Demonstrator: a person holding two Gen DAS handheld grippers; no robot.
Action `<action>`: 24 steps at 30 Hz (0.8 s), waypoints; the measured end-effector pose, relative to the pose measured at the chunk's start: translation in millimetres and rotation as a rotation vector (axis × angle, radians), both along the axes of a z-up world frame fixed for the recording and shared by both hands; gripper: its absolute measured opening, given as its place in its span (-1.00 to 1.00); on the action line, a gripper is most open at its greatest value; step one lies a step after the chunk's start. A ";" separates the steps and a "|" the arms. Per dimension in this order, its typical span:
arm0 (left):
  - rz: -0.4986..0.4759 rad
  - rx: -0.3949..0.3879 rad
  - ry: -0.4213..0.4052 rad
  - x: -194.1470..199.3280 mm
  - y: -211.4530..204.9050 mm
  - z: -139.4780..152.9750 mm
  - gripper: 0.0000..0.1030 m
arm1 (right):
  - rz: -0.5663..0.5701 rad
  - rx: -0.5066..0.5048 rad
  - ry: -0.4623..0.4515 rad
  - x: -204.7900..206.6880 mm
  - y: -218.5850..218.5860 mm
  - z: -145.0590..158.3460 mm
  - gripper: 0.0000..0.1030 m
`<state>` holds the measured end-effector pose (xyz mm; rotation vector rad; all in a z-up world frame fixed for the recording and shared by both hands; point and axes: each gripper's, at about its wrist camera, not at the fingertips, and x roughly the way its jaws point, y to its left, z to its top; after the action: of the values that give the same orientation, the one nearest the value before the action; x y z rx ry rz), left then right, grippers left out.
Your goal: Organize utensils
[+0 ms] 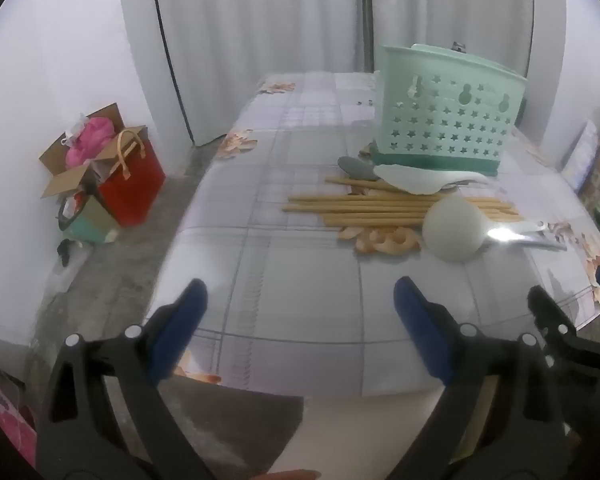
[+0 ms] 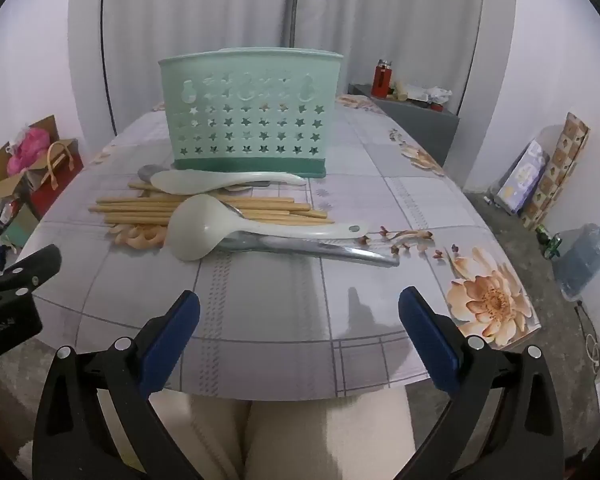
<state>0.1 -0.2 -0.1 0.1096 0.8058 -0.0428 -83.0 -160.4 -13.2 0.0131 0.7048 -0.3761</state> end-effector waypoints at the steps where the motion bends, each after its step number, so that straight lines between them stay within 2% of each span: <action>1: -0.001 -0.001 0.000 0.1 -0.1 0.1 0.75 | 0.001 -0.002 0.000 0.4 0.2 0.2 0.88; 12: -0.013 -0.013 -0.013 1.3 8.2 1.1 0.75 | -0.003 0.008 0.000 1.7 -21.9 12.5 0.88; 14: -0.014 -0.012 -0.014 1.3 10.9 2.9 0.75 | -0.016 -0.023 -0.018 -2.5 -13.3 9.6 0.88; 24: -0.012 -0.007 -0.018 -3.4 7.1 2.3 0.75 | -0.024 -0.025 -0.020 -4.0 -14.8 9.3 0.88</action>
<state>-3.3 6.9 2.2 0.1084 0.7870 -0.0559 -87.0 -175.2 -3.8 0.0011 0.6806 -0.4070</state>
